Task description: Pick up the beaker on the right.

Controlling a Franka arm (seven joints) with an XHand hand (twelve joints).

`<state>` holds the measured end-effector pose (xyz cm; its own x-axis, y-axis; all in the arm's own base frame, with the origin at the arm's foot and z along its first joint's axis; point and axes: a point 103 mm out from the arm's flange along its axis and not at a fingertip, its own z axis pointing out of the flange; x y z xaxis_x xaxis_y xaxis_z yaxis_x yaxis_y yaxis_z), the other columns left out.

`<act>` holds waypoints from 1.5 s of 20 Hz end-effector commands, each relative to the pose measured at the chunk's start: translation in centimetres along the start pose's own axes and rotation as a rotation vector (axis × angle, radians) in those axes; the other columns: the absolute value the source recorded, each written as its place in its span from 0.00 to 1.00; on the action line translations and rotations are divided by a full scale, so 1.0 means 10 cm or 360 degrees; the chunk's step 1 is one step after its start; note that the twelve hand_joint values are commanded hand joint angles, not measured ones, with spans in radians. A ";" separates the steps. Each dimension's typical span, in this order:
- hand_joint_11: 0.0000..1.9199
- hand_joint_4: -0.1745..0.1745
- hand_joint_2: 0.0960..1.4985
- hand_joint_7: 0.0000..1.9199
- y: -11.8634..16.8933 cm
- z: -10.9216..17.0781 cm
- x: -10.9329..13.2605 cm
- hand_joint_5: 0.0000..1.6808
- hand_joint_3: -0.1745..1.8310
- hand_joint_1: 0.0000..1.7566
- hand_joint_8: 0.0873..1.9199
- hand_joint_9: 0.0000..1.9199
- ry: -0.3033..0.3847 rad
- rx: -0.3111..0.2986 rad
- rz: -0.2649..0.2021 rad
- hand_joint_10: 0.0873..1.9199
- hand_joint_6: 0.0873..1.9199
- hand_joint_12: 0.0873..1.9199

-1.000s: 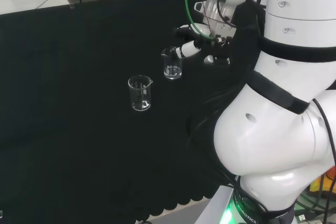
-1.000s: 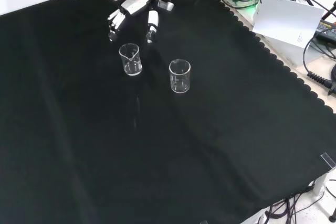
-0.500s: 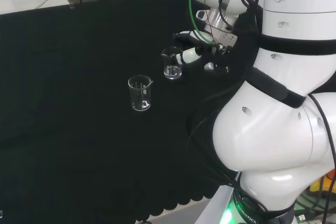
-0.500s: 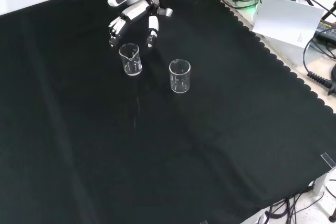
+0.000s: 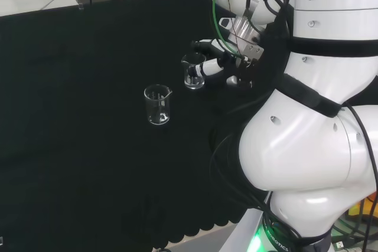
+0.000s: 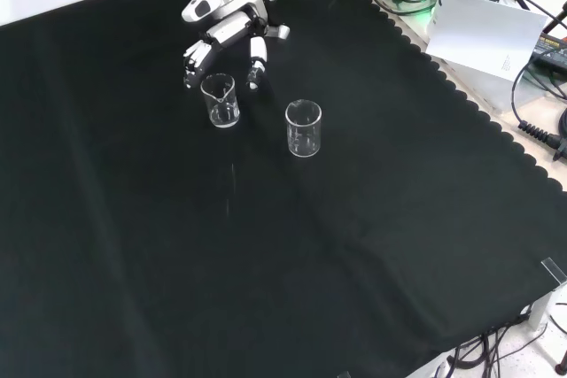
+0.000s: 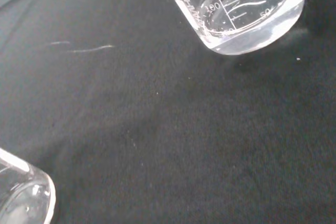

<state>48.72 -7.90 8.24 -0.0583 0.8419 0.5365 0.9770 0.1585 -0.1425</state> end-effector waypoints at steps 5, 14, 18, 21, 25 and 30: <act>0.00 0.53 0.39 0.12 0.08 0.14 -0.02 0.26 0.30 0.45 0.29 0.18 0.0063 -0.0091 -0.0036 0.29 0.00 0.70; 0.03 0.51 0.36 0.17 0.14 0.25 -0.03 0.30 0.33 0.53 0.31 0.24 0.0137 -0.0098 -0.0022 0.28 0.00 0.70; 0.04 0.51 0.35 0.18 0.17 0.29 -0.03 0.30 0.35 0.54 0.32 0.25 0.0197 -0.0125 0.0001 0.27 0.00 0.70; 0.04 0.50 0.34 0.18 0.21 0.30 -0.03 0.29 0.36 0.54 0.32 0.25 0.0252 -0.0136 0.0003 0.27 0.00 0.70; 0.05 0.49 0.33 0.18 0.24 0.33 -0.02 0.28 0.38 0.54 0.32 0.25 0.0287 -0.0174 0.0027 0.27 0.00 0.70; 0.06 0.49 0.33 0.18 0.26 0.32 -0.05 0.28 0.39 0.53 0.32 0.27 0.0370 -0.0178 -0.0009 0.27 0.00 0.70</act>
<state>50.33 -6.20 5.10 -0.0177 0.7386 0.6739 0.9940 0.0855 -0.0676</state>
